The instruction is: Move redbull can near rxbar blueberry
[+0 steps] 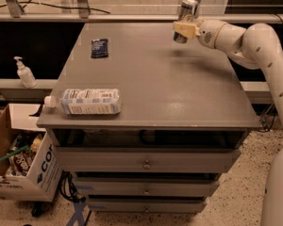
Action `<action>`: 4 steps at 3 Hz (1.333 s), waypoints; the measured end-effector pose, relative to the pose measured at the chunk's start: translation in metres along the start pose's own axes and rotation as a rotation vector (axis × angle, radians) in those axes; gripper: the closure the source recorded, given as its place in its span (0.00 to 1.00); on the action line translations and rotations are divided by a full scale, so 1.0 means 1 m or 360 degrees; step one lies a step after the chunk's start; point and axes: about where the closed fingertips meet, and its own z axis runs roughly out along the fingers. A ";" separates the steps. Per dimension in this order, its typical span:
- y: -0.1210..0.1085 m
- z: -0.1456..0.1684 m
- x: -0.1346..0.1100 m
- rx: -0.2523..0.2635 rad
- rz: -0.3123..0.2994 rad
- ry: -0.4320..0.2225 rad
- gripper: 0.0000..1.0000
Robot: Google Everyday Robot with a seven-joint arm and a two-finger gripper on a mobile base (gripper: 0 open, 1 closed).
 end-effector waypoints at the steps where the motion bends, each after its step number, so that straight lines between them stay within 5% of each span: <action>1: 0.032 0.013 0.003 -0.0156 0.0076 -0.0001 1.00; 3: 0.046 0.020 0.001 -0.0238 0.0020 -0.0004 1.00; 4: 0.080 0.039 0.003 -0.0406 -0.0091 0.0010 1.00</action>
Offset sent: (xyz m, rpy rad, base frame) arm -0.0113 0.0281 0.0000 0.0383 0.0243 0.0832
